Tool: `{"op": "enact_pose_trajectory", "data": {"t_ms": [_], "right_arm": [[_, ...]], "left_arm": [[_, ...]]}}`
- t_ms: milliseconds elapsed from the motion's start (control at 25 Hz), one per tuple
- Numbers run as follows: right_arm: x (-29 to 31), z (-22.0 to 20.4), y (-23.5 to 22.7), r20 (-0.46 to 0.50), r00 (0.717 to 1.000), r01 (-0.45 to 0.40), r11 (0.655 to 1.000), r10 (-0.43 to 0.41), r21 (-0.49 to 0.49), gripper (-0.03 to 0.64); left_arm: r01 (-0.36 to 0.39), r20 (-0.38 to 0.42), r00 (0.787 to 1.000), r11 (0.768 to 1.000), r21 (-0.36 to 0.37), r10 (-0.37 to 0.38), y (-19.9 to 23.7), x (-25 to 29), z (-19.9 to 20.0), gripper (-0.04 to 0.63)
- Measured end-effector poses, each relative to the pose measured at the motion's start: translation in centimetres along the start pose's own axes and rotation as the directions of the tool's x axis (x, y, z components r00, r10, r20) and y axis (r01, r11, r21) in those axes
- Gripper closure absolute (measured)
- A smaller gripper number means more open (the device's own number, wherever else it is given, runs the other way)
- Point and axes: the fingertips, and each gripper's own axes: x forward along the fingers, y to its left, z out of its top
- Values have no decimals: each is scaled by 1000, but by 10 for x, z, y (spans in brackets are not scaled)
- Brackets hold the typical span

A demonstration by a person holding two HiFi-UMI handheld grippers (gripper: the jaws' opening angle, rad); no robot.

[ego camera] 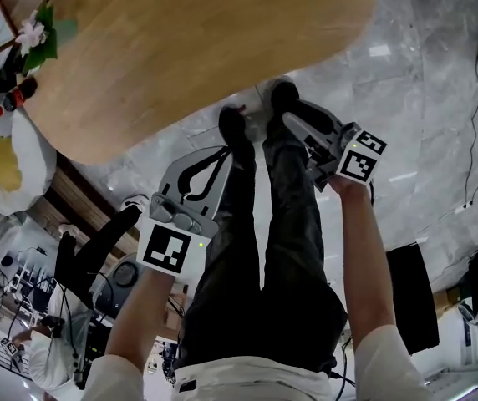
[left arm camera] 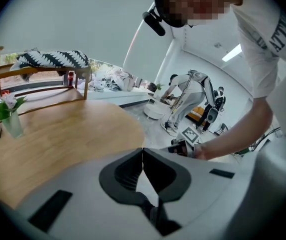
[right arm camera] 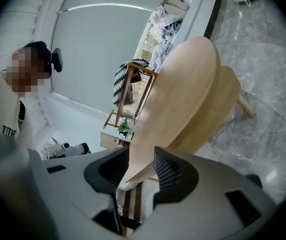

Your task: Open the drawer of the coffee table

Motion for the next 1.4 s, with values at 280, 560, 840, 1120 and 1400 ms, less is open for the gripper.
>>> {"op": "enact_pose_trajectory", "data": {"t_ms": [280,560,840,1120,1400], "right_arm": [[11,-5,-23,81,989,-130,985,121,117,442],[20,-11,-63,169,975,-181,959,146,217,414],[33,-22,-103,224,964,-202,941,143,270,396],[41,-31,-137,230,966,-177,951,119,252,380],[52,-30,-155,236,960,-203,952,148,228,336]], "left_arm": [[20,-29,999,1000,12,-20,11,22,-13,575],[31,-61,998,999,-21,-32,15,42,-31,575],[43,-81,996,999,-33,-46,15,62,-46,575],[42,-109,993,998,-45,-46,22,71,-63,575],[36,-131,990,998,-45,-41,33,77,-83,575]]}}
